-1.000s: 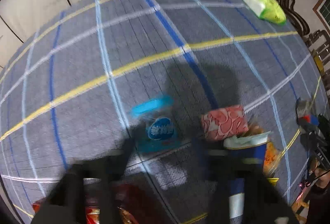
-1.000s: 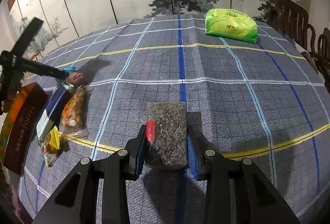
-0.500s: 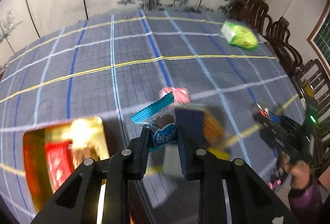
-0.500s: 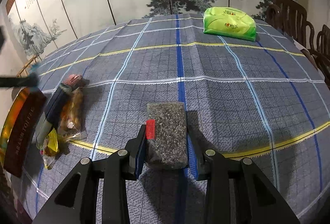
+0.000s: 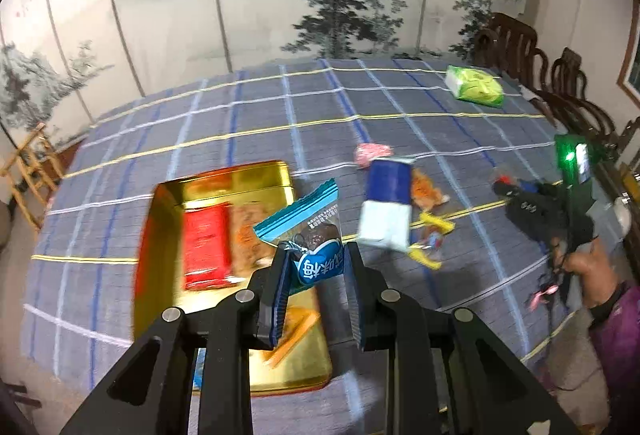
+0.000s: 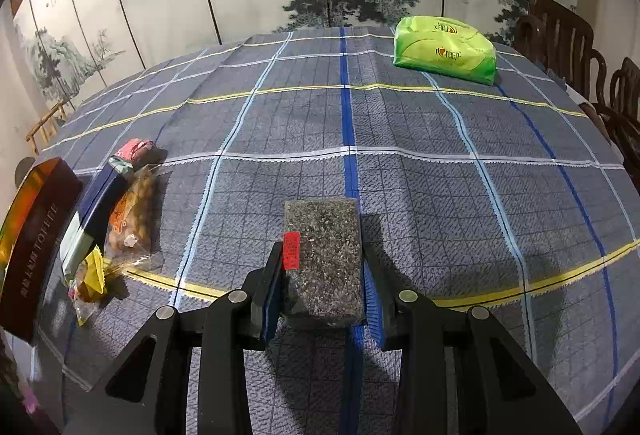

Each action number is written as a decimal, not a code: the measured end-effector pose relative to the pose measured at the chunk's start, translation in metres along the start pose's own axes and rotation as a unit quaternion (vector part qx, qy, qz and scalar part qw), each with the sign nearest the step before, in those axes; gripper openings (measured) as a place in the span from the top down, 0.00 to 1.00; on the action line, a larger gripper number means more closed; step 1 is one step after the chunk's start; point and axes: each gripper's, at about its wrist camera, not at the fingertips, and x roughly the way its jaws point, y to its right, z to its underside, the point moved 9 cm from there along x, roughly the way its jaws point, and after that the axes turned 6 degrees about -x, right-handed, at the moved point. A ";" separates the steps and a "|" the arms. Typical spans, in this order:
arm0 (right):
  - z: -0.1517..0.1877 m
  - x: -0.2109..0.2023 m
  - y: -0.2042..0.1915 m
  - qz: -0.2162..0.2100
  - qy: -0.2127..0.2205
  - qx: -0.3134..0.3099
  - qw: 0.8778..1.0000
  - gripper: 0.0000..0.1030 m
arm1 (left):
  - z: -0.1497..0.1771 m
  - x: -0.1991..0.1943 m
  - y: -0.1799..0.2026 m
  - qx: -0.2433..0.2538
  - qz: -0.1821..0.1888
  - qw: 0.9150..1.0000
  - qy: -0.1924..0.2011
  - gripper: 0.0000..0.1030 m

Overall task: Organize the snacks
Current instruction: 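Grasp a blue candy packet with the left gripper while the right gripper holds the sponge cake, then lower the blue candy packet into the gold tin and open the left gripper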

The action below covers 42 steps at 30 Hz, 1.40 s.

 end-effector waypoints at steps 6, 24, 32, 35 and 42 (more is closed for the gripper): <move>0.000 0.000 0.001 0.011 -0.003 -0.008 1.000 0.65 | 0.015 -0.002 -0.024 -0.011 -0.024 1.000 0.006 0.78; 0.000 0.000 0.000 0.029 -0.007 -0.022 0.999 0.65 | 0.041 0.015 -0.076 -0.048 -0.057 0.997 -0.011 0.78; 0.001 -0.004 -0.001 0.017 -0.007 -0.007 1.000 0.65 | 0.043 0.021 -0.097 -0.071 -0.064 0.995 -0.018 0.78; 0.002 -0.008 -0.004 0.011 -0.006 -0.004 1.000 0.65 | 0.043 0.022 -0.101 -0.074 -0.066 0.995 -0.020 0.78; -0.003 -0.031 -0.008 0.003 0.015 0.004 1.000 0.65 | 0.045 0.028 -0.110 -0.075 -0.071 0.994 -0.023 0.78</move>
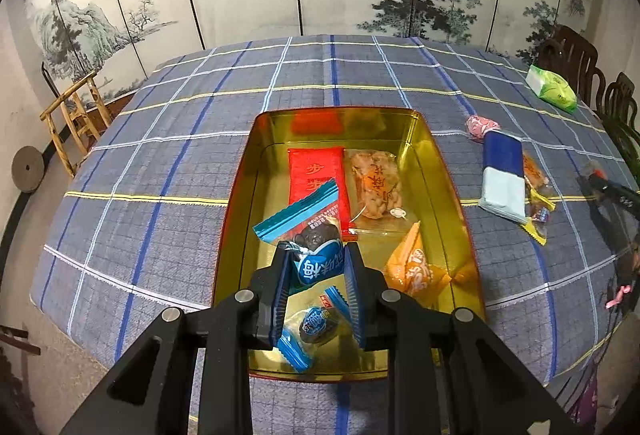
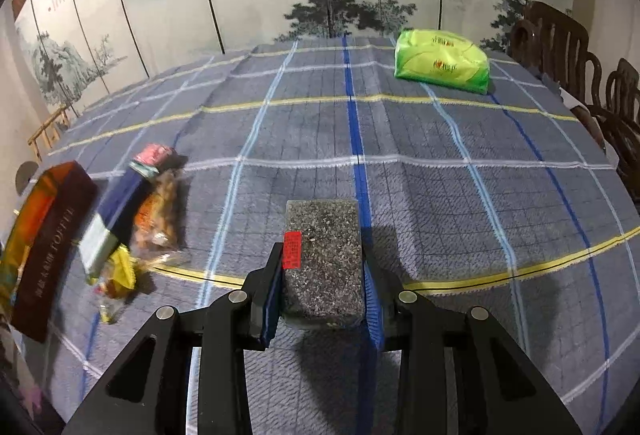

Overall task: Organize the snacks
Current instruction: 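Lower the blue candy packet into the gold tin and open the left gripper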

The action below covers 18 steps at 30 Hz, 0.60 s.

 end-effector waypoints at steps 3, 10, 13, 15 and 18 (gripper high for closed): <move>-0.005 -0.012 -0.002 -0.003 0.010 0.002 1.000 0.65 | 0.001 0.007 -0.003 -0.001 -0.002 1.000 -0.006 0.78; -0.017 -0.041 -0.026 -0.016 0.033 -0.015 0.999 0.65 | 0.001 0.021 -0.008 -0.004 -0.008 1.000 -0.014 0.78; -0.021 -0.049 -0.038 -0.024 0.039 -0.021 0.999 0.65 | 0.001 0.027 -0.011 -0.006 -0.009 1.000 -0.016 0.77; -0.025 -0.053 -0.046 -0.029 0.044 -0.027 0.998 0.65 | 0.000 0.029 -0.012 -0.005 -0.010 1.000 -0.015 0.77; -0.029 -0.061 -0.061 -0.037 0.050 -0.037 0.997 0.65 | -0.001 0.032 -0.013 -0.005 -0.011 1.000 -0.016 0.77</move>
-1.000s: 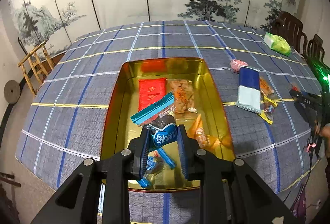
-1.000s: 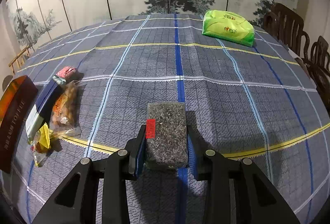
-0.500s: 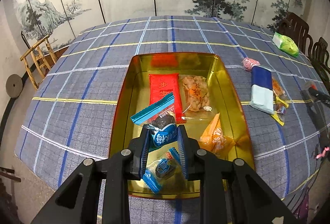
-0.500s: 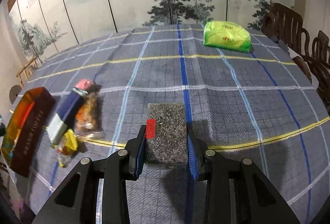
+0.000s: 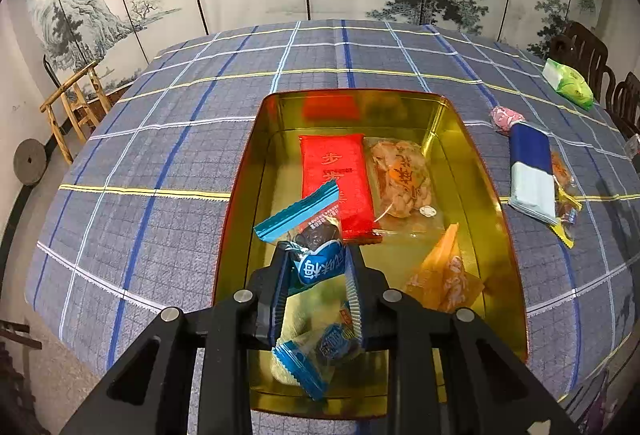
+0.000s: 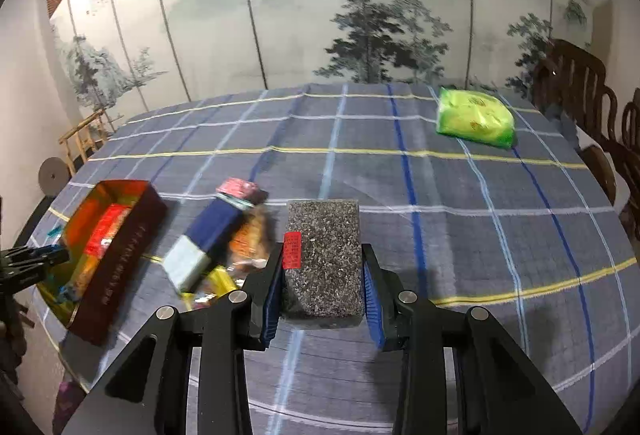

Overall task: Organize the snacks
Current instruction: 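Lower the blue candy packet into the gold tin and open the left gripper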

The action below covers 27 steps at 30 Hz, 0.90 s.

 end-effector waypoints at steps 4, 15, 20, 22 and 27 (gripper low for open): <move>-0.007 -0.004 -0.019 -0.011 0.005 -0.013 1.000 0.65 | 0.000 0.006 -0.002 -0.004 0.003 1.000 -0.007 0.77; -0.019 -0.011 -0.068 -0.043 0.011 -0.042 0.998 0.65 | -0.002 0.012 -0.004 -0.008 0.009 1.000 -0.005 0.76; -0.024 -0.014 -0.091 -0.057 0.014 -0.055 0.997 0.65 | -0.004 0.006 -0.008 -0.018 0.019 1.000 0.002 0.75; -0.026 -0.015 -0.098 -0.063 0.015 -0.058 0.996 0.65 | -0.005 0.000 -0.010 -0.024 0.025 0.999 0.005 0.74; -0.032 -0.015 -0.127 -0.088 0.015 -0.073 0.993 0.65 | -0.006 -0.022 -0.021 -0.054 0.039 0.998 0.021 0.58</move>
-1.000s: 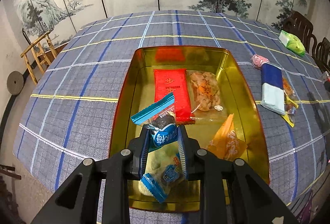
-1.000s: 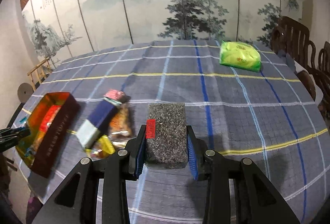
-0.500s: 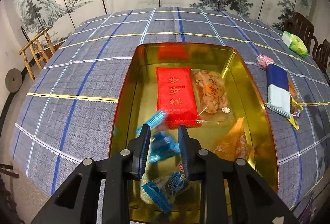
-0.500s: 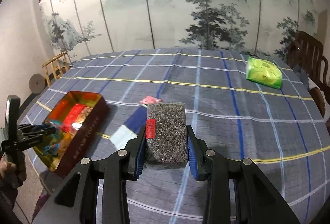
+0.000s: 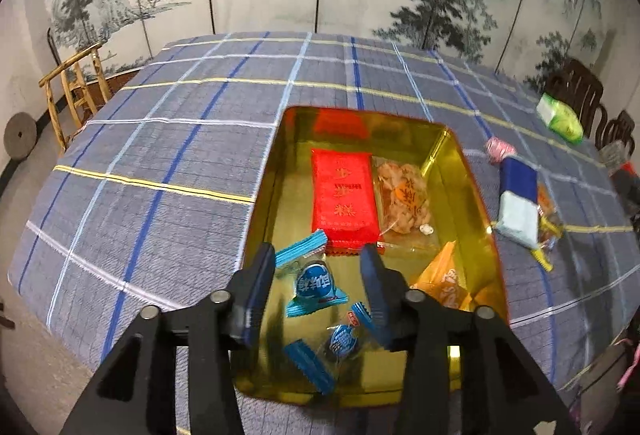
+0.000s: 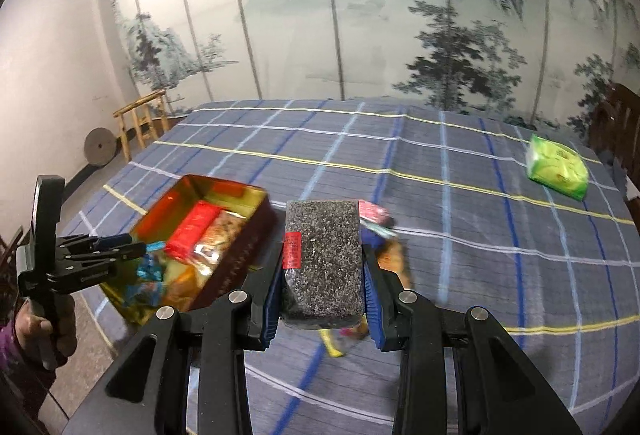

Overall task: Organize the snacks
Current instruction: 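Lower the blue candy packet into the gold tin and open the left gripper, then lower the grey sponge cake into the gold tin and open the right gripper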

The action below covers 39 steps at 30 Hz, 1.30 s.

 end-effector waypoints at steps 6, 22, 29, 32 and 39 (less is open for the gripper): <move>-0.012 0.017 -0.045 -0.042 -0.006 -0.022 0.999 0.65 | 0.002 -0.022 -0.011 0.001 -0.013 1.000 0.018 0.52; 0.011 0.105 -0.162 -0.152 -0.096 -0.049 0.983 0.65 | 0.012 -0.031 -0.030 0.019 -0.047 0.998 0.023 0.42; 0.021 0.128 -0.174 -0.150 -0.123 -0.059 0.979 0.65 | 0.014 -0.031 -0.035 0.024 -0.054 0.998 0.026 0.38; 0.022 0.135 -0.176 -0.148 -0.129 -0.058 0.979 0.65 | 0.014 -0.029 -0.036 0.024 -0.054 0.998 0.025 0.38; 0.023 0.144 -0.182 -0.146 -0.137 -0.059 0.978 0.65 | 0.015 -0.028 -0.039 0.025 -0.056 0.998 0.024 0.38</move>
